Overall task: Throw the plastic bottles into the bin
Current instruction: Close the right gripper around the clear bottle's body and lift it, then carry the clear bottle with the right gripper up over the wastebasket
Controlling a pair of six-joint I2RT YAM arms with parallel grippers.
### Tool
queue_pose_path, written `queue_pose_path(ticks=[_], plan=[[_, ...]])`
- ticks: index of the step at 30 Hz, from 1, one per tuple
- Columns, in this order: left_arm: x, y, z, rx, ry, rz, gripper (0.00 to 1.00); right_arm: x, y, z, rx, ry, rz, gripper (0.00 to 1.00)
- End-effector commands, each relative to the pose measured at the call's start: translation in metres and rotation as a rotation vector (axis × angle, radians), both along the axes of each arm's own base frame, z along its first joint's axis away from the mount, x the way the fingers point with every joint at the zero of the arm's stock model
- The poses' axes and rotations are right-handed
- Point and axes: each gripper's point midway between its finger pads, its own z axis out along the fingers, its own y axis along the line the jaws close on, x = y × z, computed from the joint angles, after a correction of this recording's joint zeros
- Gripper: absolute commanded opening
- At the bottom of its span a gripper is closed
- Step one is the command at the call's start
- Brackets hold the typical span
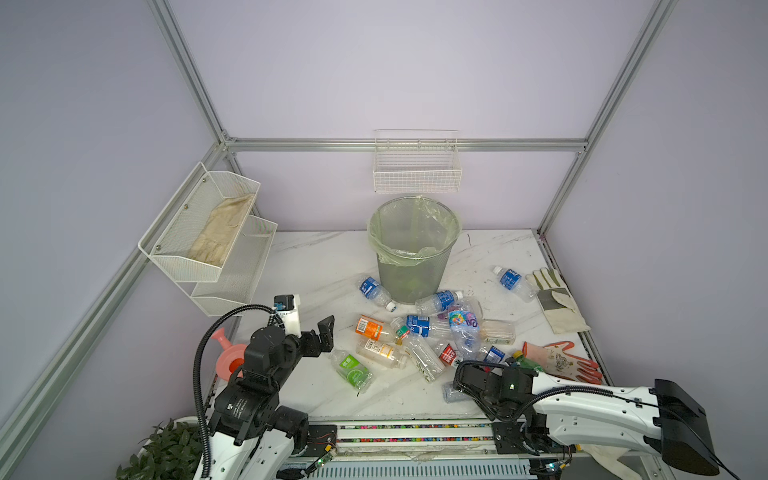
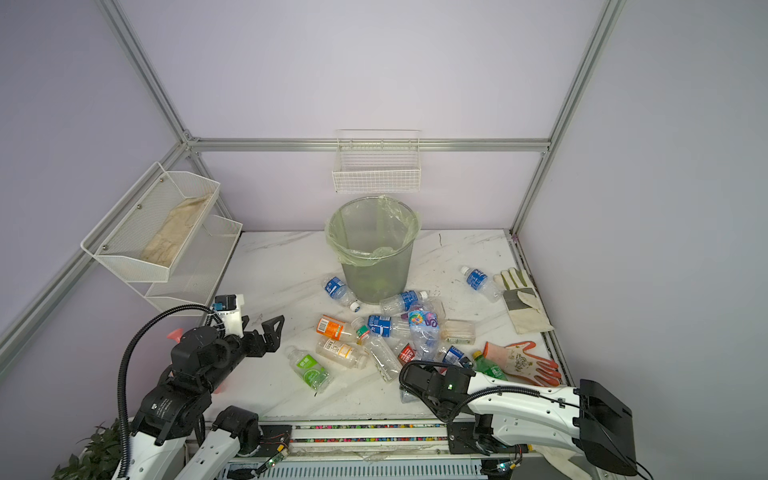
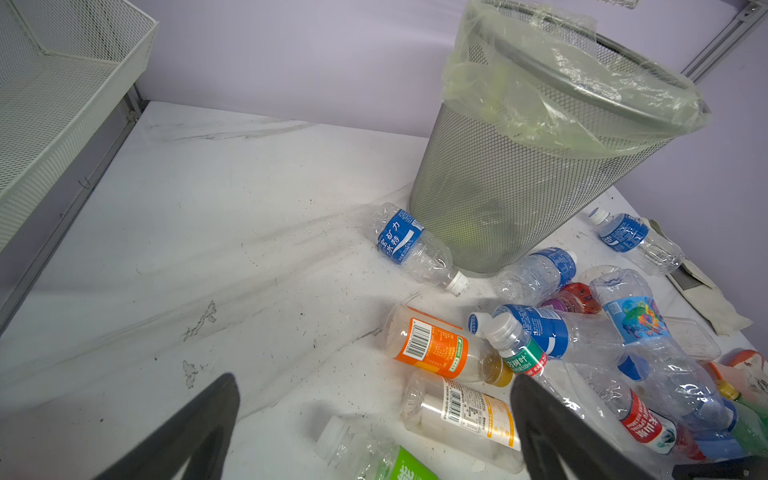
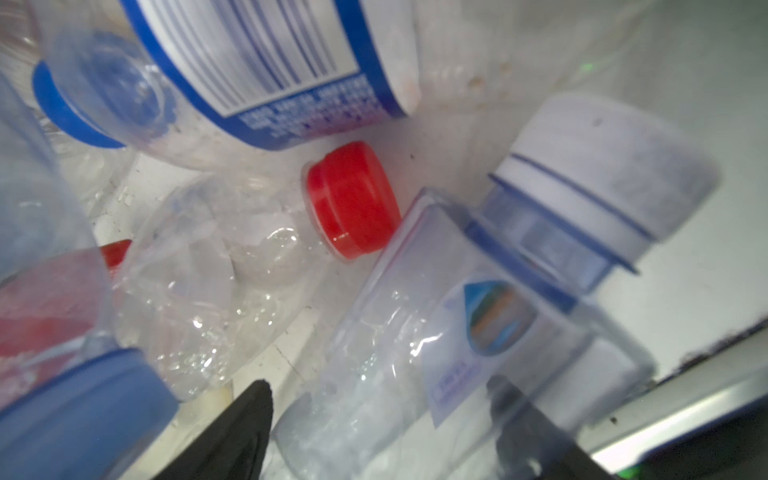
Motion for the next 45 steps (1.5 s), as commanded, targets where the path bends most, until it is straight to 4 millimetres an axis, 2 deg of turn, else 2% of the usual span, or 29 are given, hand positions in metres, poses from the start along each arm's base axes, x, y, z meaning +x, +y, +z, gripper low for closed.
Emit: queue_pose_path(ticks=[1, 3, 7, 16, 22, 24, 31, 35, 41, 45], plan=[[0.002, -0.001, -0.01, 0.023, 0.014, -0.006, 1.0, -0.009, -0.003, -0.006, 0.225, 0.1, -0.658, 0.74], [0.003, -0.001, -0.01, 0.024, 0.015, -0.006, 1.0, -0.009, -0.002, -0.007, 0.225, 0.099, -0.656, 0.67], [0.003, -0.001, -0.01, 0.025, 0.016, -0.006, 1.0, -0.009, -0.001, -0.007, 0.22, 0.104, -0.653, 0.63], [0.002, -0.001, -0.01, 0.026, 0.015, -0.005, 1.0, -0.007, 0.006, -0.003, 0.179, 0.106, -0.608, 0.32], [0.002, -0.001, -0.01, 0.027, 0.014, -0.008, 1.0, -0.008, -0.001, 0.006, 0.164, 0.097, -0.611, 0.3], [0.002, -0.001, -0.01, 0.028, 0.015, -0.01, 1.0, -0.009, -0.006, 0.012, 0.153, 0.093, -0.614, 0.25], [0.002, -0.001, -0.01, 0.028, 0.014, -0.009, 1.0, -0.007, -0.014, 0.033, 0.129, 0.058, -0.604, 0.24], [0.001, -0.002, -0.01, 0.028, 0.013, -0.011, 1.0, -0.009, -0.023, 0.04, 0.058, 0.057, -0.567, 0.24], [0.001, -0.002, -0.01, 0.03, 0.015, -0.013, 1.0, -0.019, -0.042, 0.04, 0.011, 0.075, -0.542, 0.22], [0.001, -0.003, -0.011, 0.032, 0.018, -0.013, 1.0, -0.019, -0.054, 0.05, -0.027, 0.051, -0.527, 0.16]])
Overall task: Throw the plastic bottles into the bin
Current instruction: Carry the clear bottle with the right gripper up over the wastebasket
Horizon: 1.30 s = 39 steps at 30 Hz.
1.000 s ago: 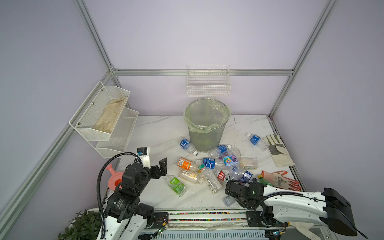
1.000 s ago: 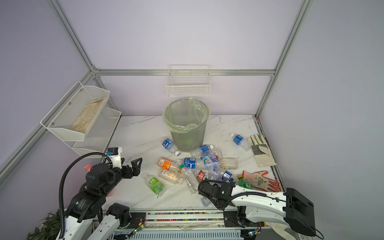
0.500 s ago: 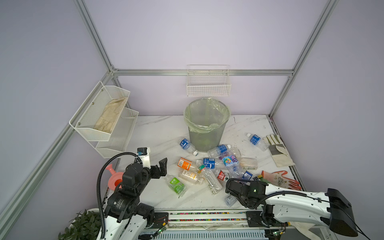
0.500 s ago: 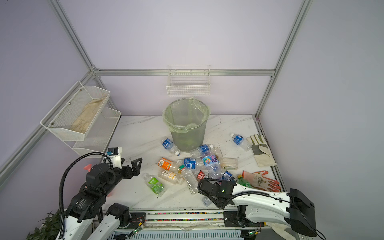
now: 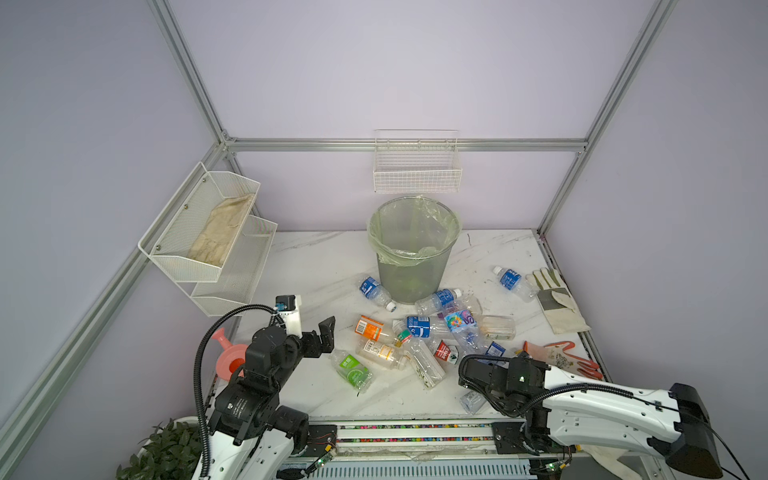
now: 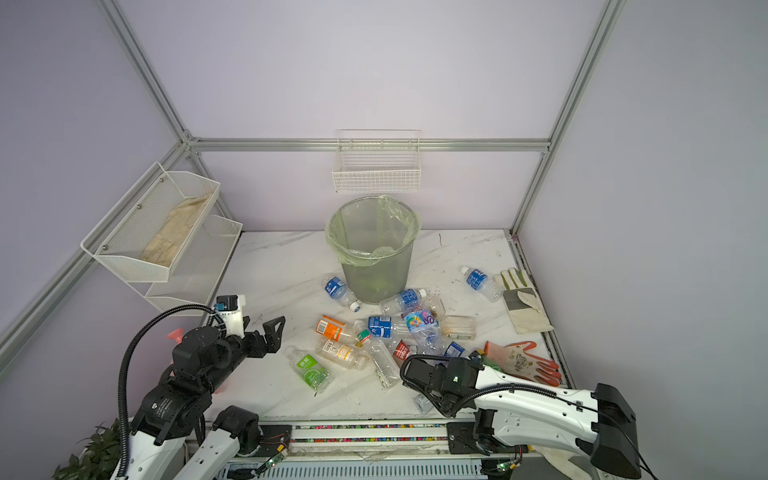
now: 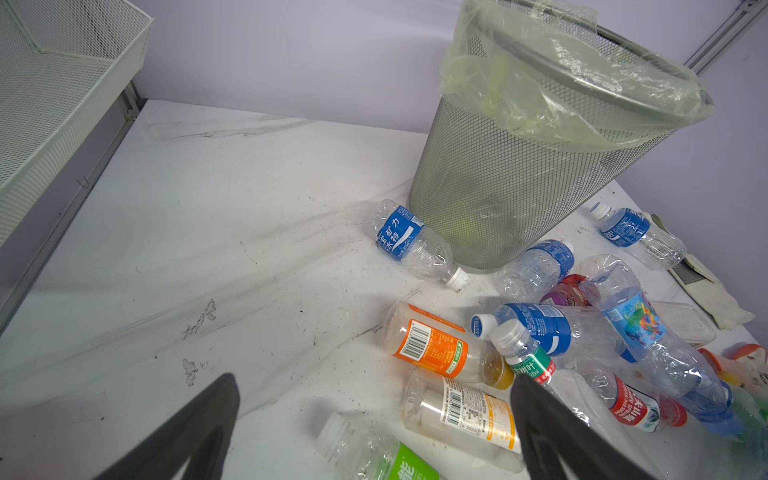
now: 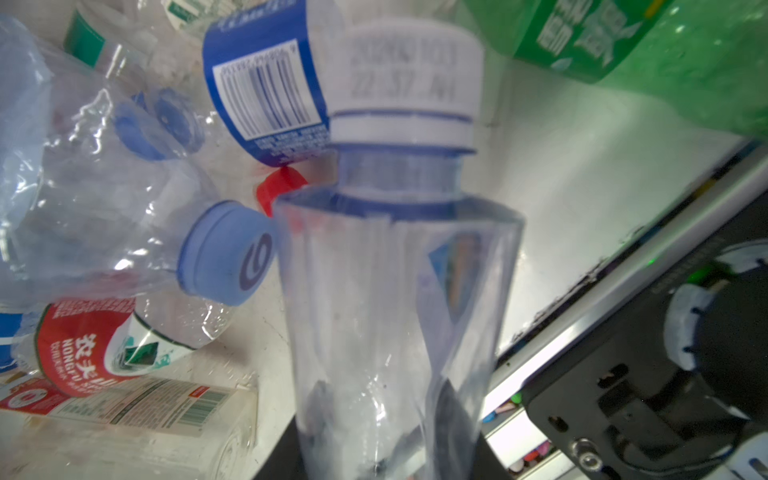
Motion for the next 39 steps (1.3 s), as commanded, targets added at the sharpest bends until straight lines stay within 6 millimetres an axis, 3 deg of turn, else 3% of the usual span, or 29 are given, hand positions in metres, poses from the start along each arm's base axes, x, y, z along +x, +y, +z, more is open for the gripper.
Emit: queue_pose_path(ticks=[1, 8, 13, 16, 19, 25, 32, 35, 39], plan=[[0.002, -0.001, -0.009, 0.023, 0.012, -0.008, 1.0, -0.01, -0.024, 0.008, 0.087, -0.017, -0.516, 0.16], [0.002, -0.001, -0.01, 0.025, 0.016, -0.007, 1.0, 0.008, -0.025, 0.043, 0.022, -0.112, -0.422, 0.12], [0.003, -0.001, -0.011, 0.025, 0.02, -0.007, 1.0, 0.027, -0.013, 0.073, -0.015, -0.188, -0.297, 0.0], [0.002, -0.002, -0.01, 0.025, 0.018, -0.01, 1.0, 0.034, -0.009, 0.082, -0.013, -0.224, -0.271, 0.0], [0.002, -0.001, -0.01, 0.026, 0.015, -0.005, 1.0, 0.048, -0.003, 0.105, -0.021, -0.304, -0.209, 0.0], [0.002, -0.002, -0.01, 0.026, 0.017, -0.009, 1.0, 0.087, 0.011, 0.187, -0.071, -0.573, -0.04, 0.0], [0.002, -0.003, -0.011, 0.026, 0.022, -0.015, 1.0, 0.119, 0.077, 0.298, -0.028, -0.893, 0.338, 0.0], [0.001, -0.004, -0.011, 0.026, 0.021, -0.017, 1.0, 0.123, 0.099, 0.332, -0.033, -0.972, 0.446, 0.0], [0.001, -0.005, -0.011, 0.029, 0.021, -0.022, 1.0, 0.132, 0.134, 0.362, -0.105, -1.006, 0.584, 0.0]])
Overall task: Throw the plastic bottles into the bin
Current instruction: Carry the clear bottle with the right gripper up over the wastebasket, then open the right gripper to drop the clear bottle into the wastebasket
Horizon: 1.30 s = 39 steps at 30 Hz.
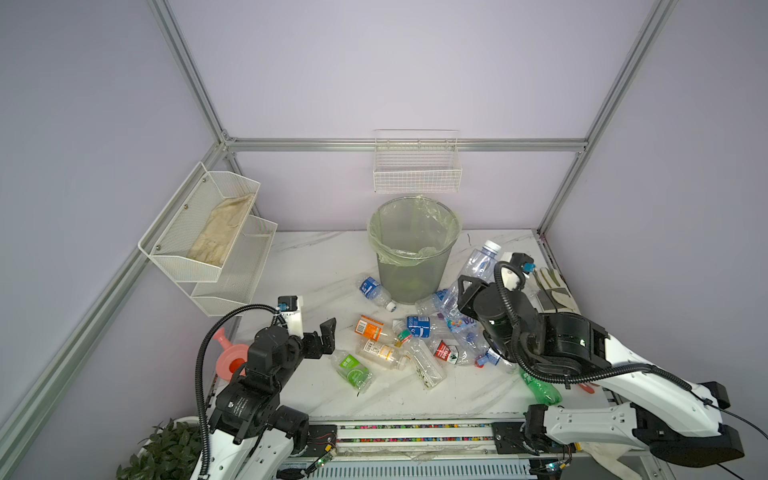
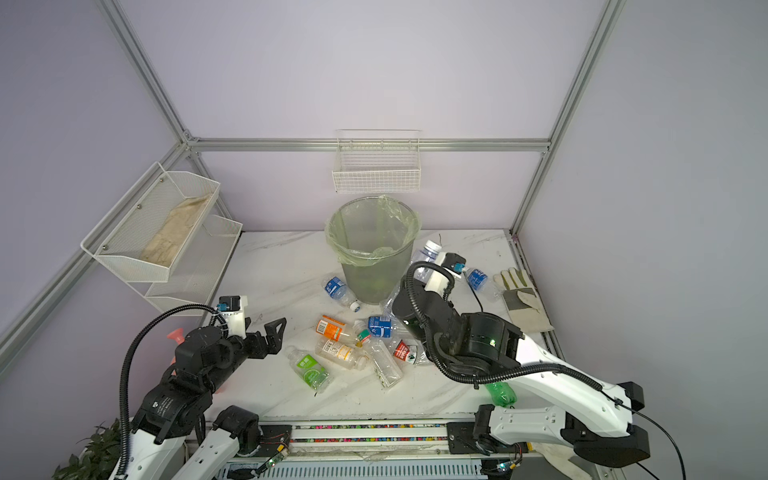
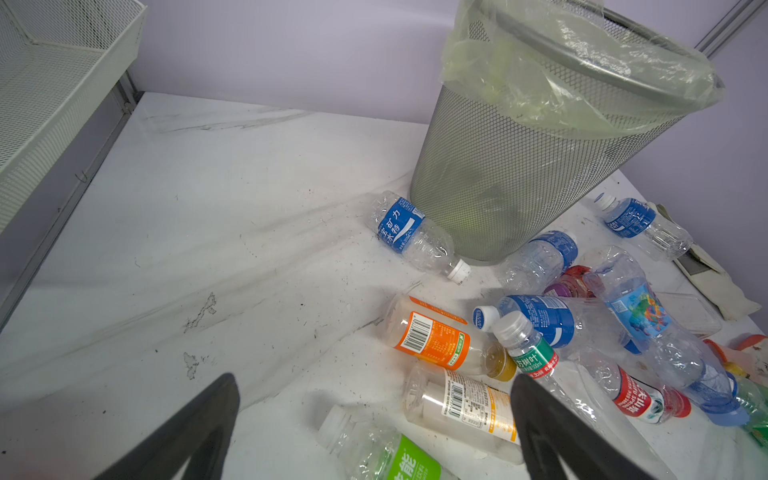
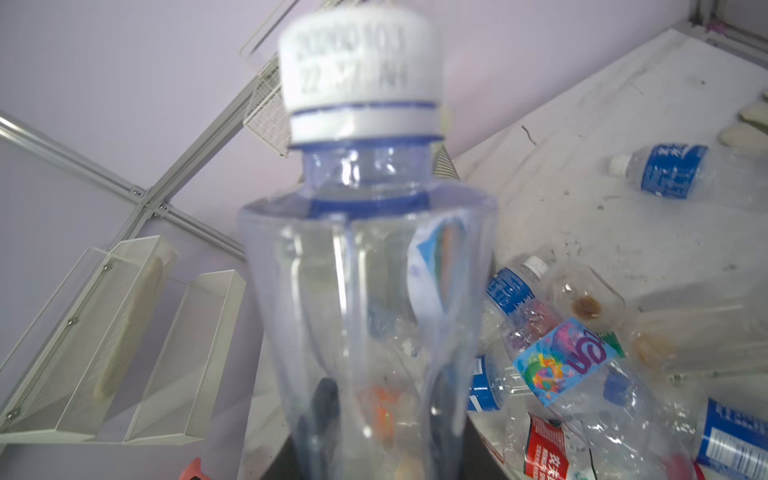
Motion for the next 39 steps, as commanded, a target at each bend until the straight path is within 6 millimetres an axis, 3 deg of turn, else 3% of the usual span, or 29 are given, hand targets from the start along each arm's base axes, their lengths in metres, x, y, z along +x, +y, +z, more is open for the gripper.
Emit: queue_pose_path(ticks=[1, 4, 6, 11, 17, 24, 31, 39], plan=[[0.002, -0.003, -0.007, 0.017, 0.005, -0.015, 1.0, 0.011, 0.034, 0.04, -0.16, -0.129, 0.108, 0.0], [0.002, -0.005, -0.008, 0.019, 0.008, -0.023, 1.0, 0.016, 0.059, 0.059, -0.225, -0.169, 0.171, 0.0], [0.002, -0.005, -0.008, 0.022, 0.009, -0.024, 1.0, 0.022, 0.077, 0.06, -0.281, -0.18, 0.194, 0.0], [0.002, -0.007, -0.009, 0.022, 0.013, -0.029, 1.0, 0.032, 0.099, 0.075, -0.348, -0.227, 0.209, 0.0], [0.002, -0.009, -0.01, 0.023, 0.019, -0.04, 1.0, 0.058, 0.1, 0.088, -0.335, -0.239, 0.144, 0.0], [0.002, -0.009, -0.01, 0.023, 0.02, -0.042, 1.0, 0.093, 0.095, 0.084, -0.287, -0.215, 0.147, 0.0], [0.002, -0.01, -0.01, 0.023, 0.021, -0.044, 1.0, 0.119, 0.082, 0.093, -0.25, -0.267, 0.118, 0.0], [0.002, -0.01, -0.01, 0.023, 0.02, -0.043, 1.0, 0.178, 0.092, 0.062, -0.229, -0.183, 0.184, 0.0]])
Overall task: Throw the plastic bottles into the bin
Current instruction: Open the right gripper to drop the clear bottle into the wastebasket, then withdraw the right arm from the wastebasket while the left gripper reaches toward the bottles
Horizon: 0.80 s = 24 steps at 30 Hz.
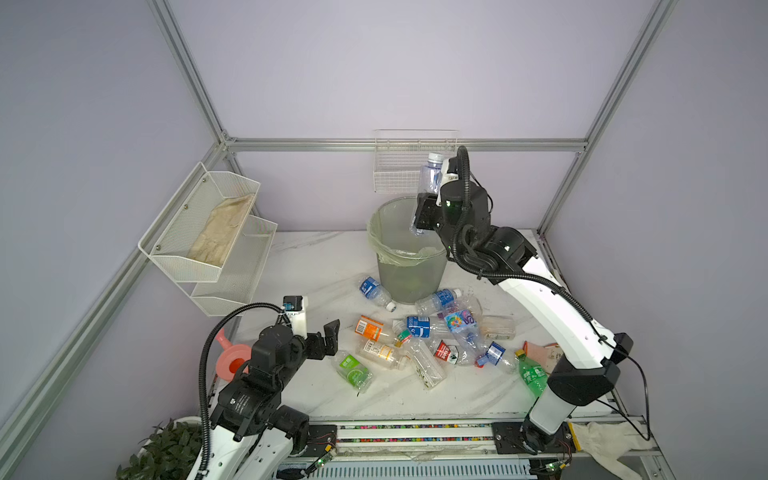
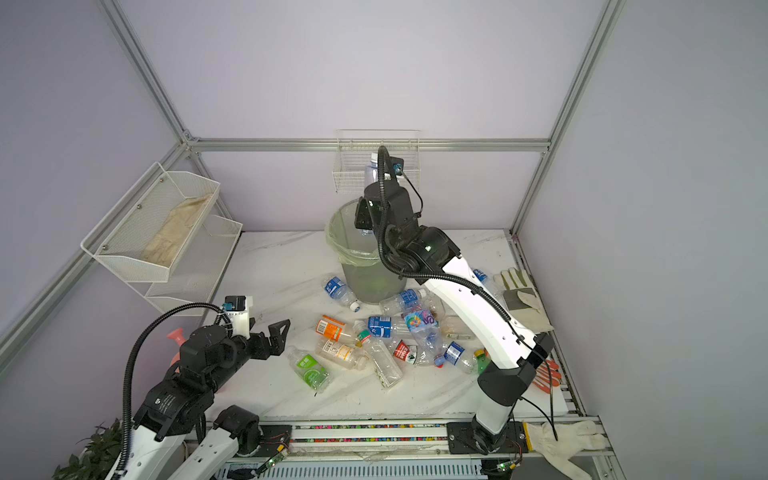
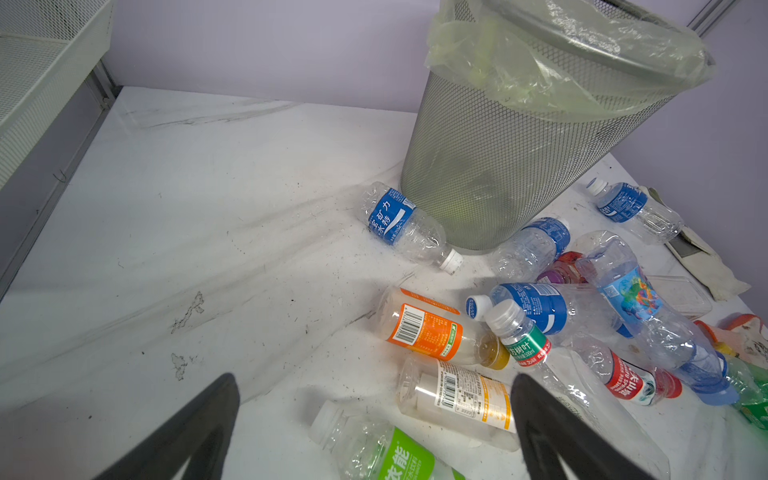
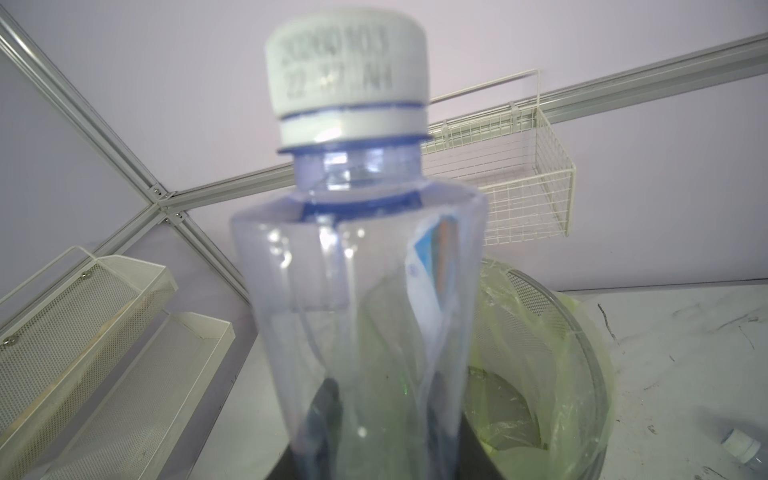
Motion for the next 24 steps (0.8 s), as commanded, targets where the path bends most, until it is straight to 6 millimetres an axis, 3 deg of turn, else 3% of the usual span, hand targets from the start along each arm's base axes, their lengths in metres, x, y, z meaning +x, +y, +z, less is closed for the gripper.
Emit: queue_pose_path(ticks=[1, 6, 7, 9, 10, 16, 24], plan=[[0.002, -0.002, -0.006, 0.014, 0.003, -0.012, 1.0, 0.017, 0.021, -0.016, 0.008, 0.038, 0.071, 0.0], [0.002, -0.002, -0.007, 0.016, 0.007, -0.012, 1.0, 0.049, 0.026, -0.049, -0.005, 0.113, 0.072, 0.0], [0.002, -0.002, -0.007, 0.015, 0.007, -0.013, 1.0, 0.055, 0.026, -0.057, -0.001, 0.14, 0.079, 0.22], [0.002, -0.002, -0.007, 0.016, 0.004, -0.013, 1.0, 0.063, 0.021, -0.069, -0.014, 0.187, 0.054, 0.81], [0.002, -0.002, -0.007, 0.016, 0.004, -0.012, 1.0, 0.065, 0.012, -0.064, -0.03, 0.182, 0.004, 0.97], [0.003, -0.002, -0.008, 0.017, 0.009, -0.01, 1.0, 0.035, -0.002, -0.013, 0.057, 0.064, 0.042, 0.97], [0.003, -0.003, -0.008, 0.018, 0.011, -0.012, 1.0, 0.004, -0.019, 0.01, 0.133, 0.015, 0.085, 0.97]])
